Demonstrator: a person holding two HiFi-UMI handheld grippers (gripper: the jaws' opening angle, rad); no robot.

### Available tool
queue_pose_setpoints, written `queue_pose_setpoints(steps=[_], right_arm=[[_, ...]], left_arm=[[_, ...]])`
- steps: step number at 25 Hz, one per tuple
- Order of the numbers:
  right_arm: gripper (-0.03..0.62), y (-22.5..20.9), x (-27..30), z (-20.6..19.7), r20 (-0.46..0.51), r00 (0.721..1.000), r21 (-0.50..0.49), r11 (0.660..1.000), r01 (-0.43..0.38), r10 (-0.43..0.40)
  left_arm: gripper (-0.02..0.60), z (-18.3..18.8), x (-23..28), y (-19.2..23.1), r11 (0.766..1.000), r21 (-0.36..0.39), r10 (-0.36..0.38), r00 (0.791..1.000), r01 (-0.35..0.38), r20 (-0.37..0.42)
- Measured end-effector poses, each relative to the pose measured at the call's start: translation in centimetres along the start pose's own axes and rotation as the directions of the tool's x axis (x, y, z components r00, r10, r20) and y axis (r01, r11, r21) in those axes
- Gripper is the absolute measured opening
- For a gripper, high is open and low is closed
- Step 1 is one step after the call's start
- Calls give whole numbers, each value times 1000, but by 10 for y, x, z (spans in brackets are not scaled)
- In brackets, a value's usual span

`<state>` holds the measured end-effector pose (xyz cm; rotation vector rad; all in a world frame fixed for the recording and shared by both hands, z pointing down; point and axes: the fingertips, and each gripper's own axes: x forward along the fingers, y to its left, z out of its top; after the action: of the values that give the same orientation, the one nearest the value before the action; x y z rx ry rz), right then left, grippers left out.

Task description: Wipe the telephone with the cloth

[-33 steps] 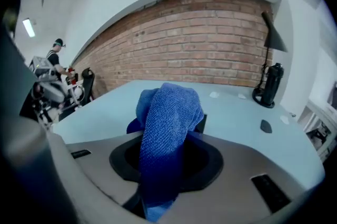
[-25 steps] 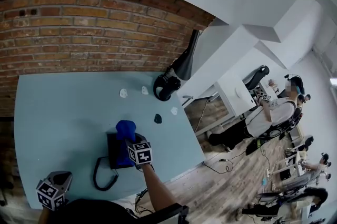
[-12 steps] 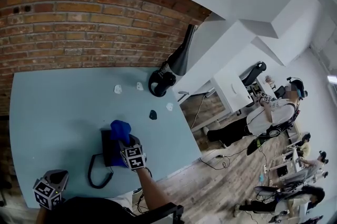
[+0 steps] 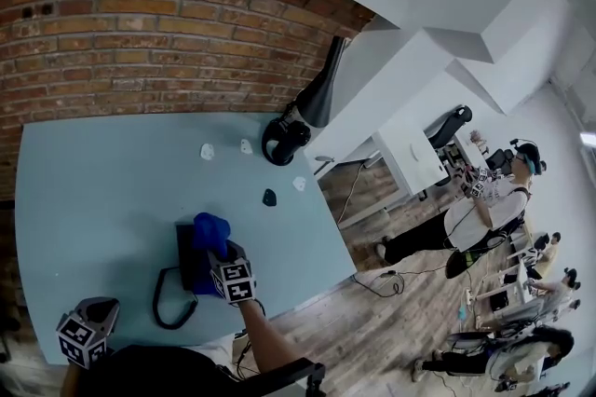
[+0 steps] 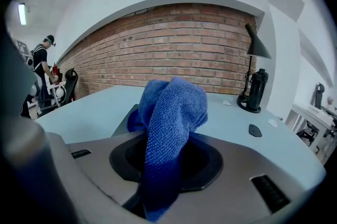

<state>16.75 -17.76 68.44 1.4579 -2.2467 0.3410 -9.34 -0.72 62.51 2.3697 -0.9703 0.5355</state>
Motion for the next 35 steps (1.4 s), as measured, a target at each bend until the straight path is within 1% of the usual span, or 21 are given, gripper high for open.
queue_pose_setpoints(steps=[12, 18, 24, 32, 35], right_arm=[[133, 8, -10, -15, 3, 1000, 25, 999, 23, -23], [133, 18, -16, -30, -14, 1000, 33, 999, 13, -12], [133, 31, -29, -42, -38, 999, 28, 999, -16, 17], [133, 36, -31, -55, -59, 998, 33, 999, -20, 22], [133, 37, -31, -57, -53, 998, 33, 999, -13, 14]], left_arm=[[2, -1, 2, -5, 999, 30, -17, 1000, 17, -20], [2, -2, 5, -4, 999, 38, -27, 999, 27, -24], [2, -1, 3, -10, 998, 51, -39, 999, 41, -32], [2, -5, 2, -11, 997, 58, -45, 998, 47, -33], [2, -5, 1, -11, 997, 57, -49, 998, 50, -31]])
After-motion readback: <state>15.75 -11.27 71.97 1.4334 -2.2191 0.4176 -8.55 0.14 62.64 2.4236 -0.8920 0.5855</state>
